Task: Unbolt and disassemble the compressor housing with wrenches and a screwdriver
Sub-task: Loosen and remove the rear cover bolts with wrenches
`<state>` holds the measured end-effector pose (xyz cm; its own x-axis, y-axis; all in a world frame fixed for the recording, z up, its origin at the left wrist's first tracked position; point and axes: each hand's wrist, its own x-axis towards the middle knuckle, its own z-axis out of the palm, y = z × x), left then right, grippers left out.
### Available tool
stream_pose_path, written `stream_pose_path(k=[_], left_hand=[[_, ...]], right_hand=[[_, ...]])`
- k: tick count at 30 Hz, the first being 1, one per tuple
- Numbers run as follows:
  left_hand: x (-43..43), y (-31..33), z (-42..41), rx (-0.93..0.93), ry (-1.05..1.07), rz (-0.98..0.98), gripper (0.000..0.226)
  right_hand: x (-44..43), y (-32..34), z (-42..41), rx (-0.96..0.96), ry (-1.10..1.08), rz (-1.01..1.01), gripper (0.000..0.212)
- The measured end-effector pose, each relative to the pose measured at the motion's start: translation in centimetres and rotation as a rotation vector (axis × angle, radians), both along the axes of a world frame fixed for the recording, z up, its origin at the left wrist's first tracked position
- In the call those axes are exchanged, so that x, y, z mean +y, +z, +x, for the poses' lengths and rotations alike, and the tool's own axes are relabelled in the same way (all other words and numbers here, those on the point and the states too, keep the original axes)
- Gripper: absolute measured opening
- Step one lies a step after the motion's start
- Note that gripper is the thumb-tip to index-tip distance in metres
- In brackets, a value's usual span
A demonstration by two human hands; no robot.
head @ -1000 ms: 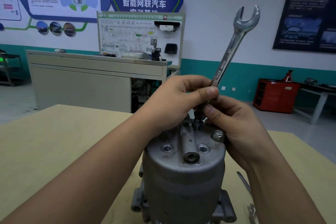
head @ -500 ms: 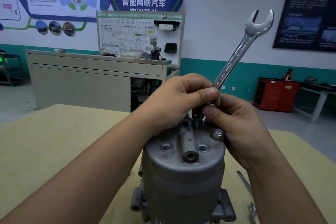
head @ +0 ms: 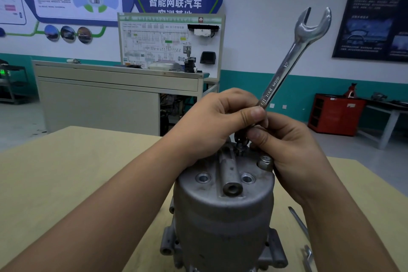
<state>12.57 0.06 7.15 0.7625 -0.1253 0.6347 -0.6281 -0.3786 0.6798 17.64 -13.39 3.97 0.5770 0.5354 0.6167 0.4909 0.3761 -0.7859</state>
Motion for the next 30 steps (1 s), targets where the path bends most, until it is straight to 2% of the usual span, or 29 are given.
stream_pose_path(k=[7,10,17,20,24,30], left_hand=[[0.11,-0.15,-0.12,0.016,-0.047,-0.047,0.008],[0.07,-0.22,-0.11,0.032,-0.051,-0.074,0.013],[0.28,-0.6,-0.08,0.155,-0.178,-0.233,0.022],[0.13,-0.59,-0.06,0.203,-0.235,-0.237,0.023],[0.09,-0.6,0.13,0.218,-0.196,-0.276,0.019],[0.16,-0.65,0.51,0.206,-0.087,-0.28,0.017]], right_hand=[[0.08,-0.02,-0.07,-0.045,-0.033,-0.021,0.023],[0.22,-0.09,-0.06,-0.055,-0.045,-0.021,0.021],[0.37,-0.33,0.2,0.025,-0.041,-0.011,0.022],[0.52,-0.51,0.26,0.059,-0.035,-0.02,0.024],[0.83,-0.59,0.28,0.148,0.014,0.009,0.023],[0.65,-0.28,-0.03,0.155,-0.025,-0.055,0.031]])
